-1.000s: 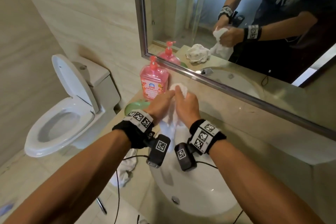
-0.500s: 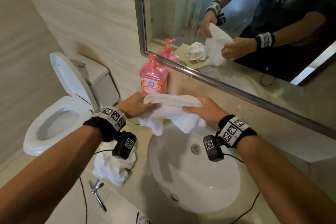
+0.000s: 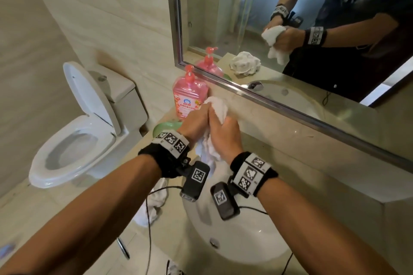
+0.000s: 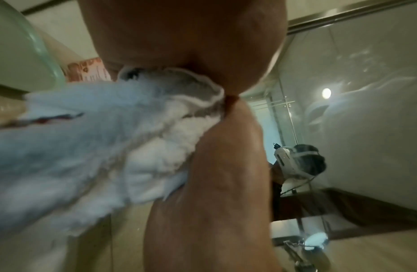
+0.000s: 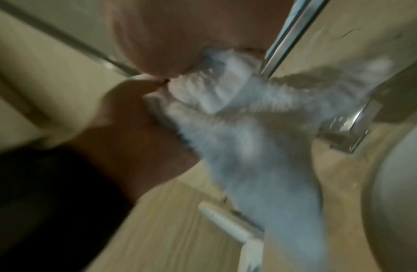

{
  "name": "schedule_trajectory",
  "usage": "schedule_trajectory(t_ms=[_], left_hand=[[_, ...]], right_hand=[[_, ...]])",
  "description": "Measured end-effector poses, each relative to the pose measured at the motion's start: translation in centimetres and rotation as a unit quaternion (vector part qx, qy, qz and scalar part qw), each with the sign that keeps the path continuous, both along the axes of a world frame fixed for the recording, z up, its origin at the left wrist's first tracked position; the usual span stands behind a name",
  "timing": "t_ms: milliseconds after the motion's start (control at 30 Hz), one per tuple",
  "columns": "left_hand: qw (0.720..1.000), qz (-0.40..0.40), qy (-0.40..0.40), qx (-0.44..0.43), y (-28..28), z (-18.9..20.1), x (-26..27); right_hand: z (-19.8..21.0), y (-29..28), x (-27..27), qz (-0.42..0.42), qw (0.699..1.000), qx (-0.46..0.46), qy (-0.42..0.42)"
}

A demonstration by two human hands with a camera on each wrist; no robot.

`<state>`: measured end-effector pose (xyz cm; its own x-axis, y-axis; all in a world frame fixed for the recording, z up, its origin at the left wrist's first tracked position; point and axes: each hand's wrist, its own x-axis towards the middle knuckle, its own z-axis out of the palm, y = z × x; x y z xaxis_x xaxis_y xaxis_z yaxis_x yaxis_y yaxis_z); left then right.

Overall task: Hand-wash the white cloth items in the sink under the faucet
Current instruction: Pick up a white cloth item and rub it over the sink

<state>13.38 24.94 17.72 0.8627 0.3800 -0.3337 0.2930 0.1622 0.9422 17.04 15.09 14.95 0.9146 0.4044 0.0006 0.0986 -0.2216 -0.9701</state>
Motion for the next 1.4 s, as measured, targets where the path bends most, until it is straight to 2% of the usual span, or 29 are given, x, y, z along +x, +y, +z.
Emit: schedule_trajectory(t_ms=[67,100,133,167,200,233,267,300,333,400,467,500,533,567,600,633,667,733,800,833,900,1000,1167,1267,1400], left_hand=[[0.999,-0.043,-0.015,-0.021,-0.2,0.0,-0.2],[0.997,-0.080,-0.014,-0.003,0.0,-0.1,-0.4],[0.990,-0.129,-0.003,0.060,0.4,0.0,-0.8],[0.970,-0.182,0.014,0.162,1.1,0.2,-1.1],[0.931,-0.236,0.038,0.277,2.0,0.2,-1.5],[0.879,-0.279,0.072,0.380,2.9,0.1,-1.7],[0.834,-0.305,0.109,0.446,3.7,0.0,-2.0],[0.805,-0.312,0.140,0.485,4.3,-0.3,-2.3],[0.789,-0.308,0.161,0.507,4.8,-0.7,-2.5],[0.798,-0.296,0.161,0.499,5.4,-1.3,-2.9],[0.827,-0.285,0.134,0.466,5.7,-1.6,-3.1],[0.848,-0.271,0.114,0.441,5.8,-1.7,-3.2],[0.870,-0.253,0.091,0.413,5.8,-1.9,-3.5],[0.889,-0.233,0.066,0.389,5.7,-2.0,-3.6],[0.904,-0.211,0.051,0.368,5.6,-2.2,-3.7],[0.919,-0.188,0.044,0.345,5.3,-2.4,-3.7],[0.935,-0.161,0.041,0.314,5.0,-2.6,-3.5],[0.972,-0.097,0.019,0.214,3.6,-2.7,-2.9],[0.992,-0.024,0.004,0.127,1.8,-2.4,-1.8],[0.995,-0.003,0.004,0.101,0.8,-2.1,-1.3],[0.999,0.018,-0.002,0.038,-1.1,-1.6,-0.4],[0.999,0.033,-0.002,-0.027,-2.0,-1.2,0.1],[0.998,-0.033,-0.029,-0.051,-2.1,-1.6,-0.3],[0.998,0.025,-0.015,-0.047,-2.8,-2.4,-0.3],[0.997,-0.029,0.025,-0.072,-3.5,-4.2,-0.5]], right_hand=[[0.4,-0.7,1.4,-0.017,0.999,-0.022,0.018],[0.8,-1.2,2.3,-0.008,0.999,-0.042,0.021],[1.0,-1.8,3.1,0.010,0.998,-0.061,0.015],[1.1,-2.4,3.6,0.030,0.996,-0.079,-0.008],[1.2,-2.8,3.9,0.053,0.992,-0.102,-0.047],[1.3,-3.2,4.1,0.076,0.985,-0.129,-0.082],[1.3,-3.6,4.3,0.106,0.977,-0.156,-0.103],[1.5,-4.0,4.4,0.150,0.964,-0.186,-0.116],[1.7,-4.4,4.5,0.203,0.946,-0.219,-0.125],[1.6,-5.2,4.9,0.285,0.890,-0.323,-0.146],[0.9,-5.8,5.1,0.309,0.826,-0.440,-0.168],[0.5,-6.2,5.4,0.299,0.820,-0.461,-0.159],[0.1,-6.8,5.7,0.282,0.839,-0.447,-0.126],[-0.3,-7.4,6.1,0.255,0.880,-0.396,-0.062],[-0.6,-8.0,6.4,0.219,0.923,-0.315,0.019],[-1.0,-8.4,6.4,0.178,0.954,-0.224,0.087],[-1.5,-8.4,6.2,0.129,0.973,-0.150,0.119],[-2.1,-7.4,4.7,0.020,0.993,-0.096,0.062],[-2.5,-5.2,2.7,-0.053,0.995,-0.083,-0.018],[-2.7,-4.0,1.8,-0.055,0.996,-0.065,-0.026],[-2.5,-2.1,0.3,-0.033,0.999,-0.023,0.001],[-2.4,-1.3,0.8,-0.028,0.999,-0.001,0.023],[-2.8,-1.3,1.3,-0.106,0.991,0.004,0.084],[-3.3,-1.3,1.0,-0.072,0.996,0.000,0.059],[-4.5,-2.8,1.5,-0.080,0.994,-0.029,0.065]])
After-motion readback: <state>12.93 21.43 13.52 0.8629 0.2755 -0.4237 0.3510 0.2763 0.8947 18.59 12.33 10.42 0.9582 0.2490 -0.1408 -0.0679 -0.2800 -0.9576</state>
